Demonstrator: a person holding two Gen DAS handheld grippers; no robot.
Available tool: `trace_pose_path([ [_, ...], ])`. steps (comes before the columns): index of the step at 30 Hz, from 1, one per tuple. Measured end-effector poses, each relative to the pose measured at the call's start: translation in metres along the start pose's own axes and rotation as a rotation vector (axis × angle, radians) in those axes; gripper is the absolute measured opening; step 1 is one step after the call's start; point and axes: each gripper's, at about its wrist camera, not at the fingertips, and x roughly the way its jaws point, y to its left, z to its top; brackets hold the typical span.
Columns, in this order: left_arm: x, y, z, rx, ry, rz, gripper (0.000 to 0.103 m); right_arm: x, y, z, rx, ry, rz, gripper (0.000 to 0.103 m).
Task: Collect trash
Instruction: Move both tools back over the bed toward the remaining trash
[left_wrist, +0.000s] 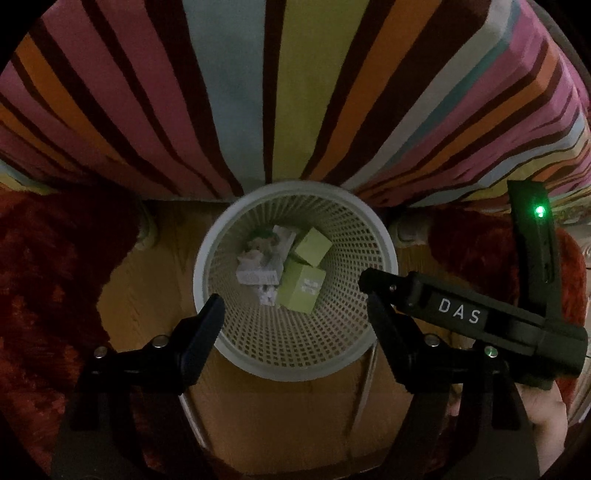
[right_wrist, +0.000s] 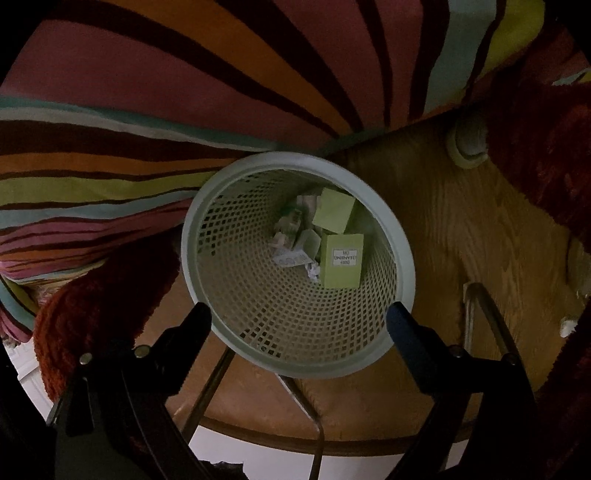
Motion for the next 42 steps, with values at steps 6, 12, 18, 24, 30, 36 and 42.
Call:
trace_pose_path([
  [6,-0.028,-0.008,-0.002,0.052,-0.13,0.041,0.078,-0.021,0.001,-0.007,-0.009,-0.086,0.049,0.092],
  [12,-0.056,-0.013,-0.004,0.095,-0.25,0.076,0.078,-0.058,0.009,-0.016,-0.062,-0.201,0.111,0.092],
  [18,-0.079,-0.02,-0.006,0.133,-0.337,0.104,0.078,-0.11,0.016,-0.022,-0.134,-0.387,0.145,0.092],
  [24,-0.108,-0.024,-0.007,0.166,-0.435,0.107,0.078,-0.156,0.025,-0.026,-0.215,-0.594,0.123,0.092],
  [30,-0.15,-0.025,0.008,0.189,-0.549,0.062,0.078,-0.199,0.049,-0.02,-0.327,-0.784,0.069,0.092],
  [36,-0.174,-0.019,0.045,0.158,-0.6,0.025,0.078,-0.216,0.063,-0.001,-0.38,-0.859,0.028,0.092],
  [42,-0.183,-0.016,0.088,0.101,-0.606,0.001,0.078,-0.229,0.076,0.026,-0.425,-0.871,0.018,0.092],
])
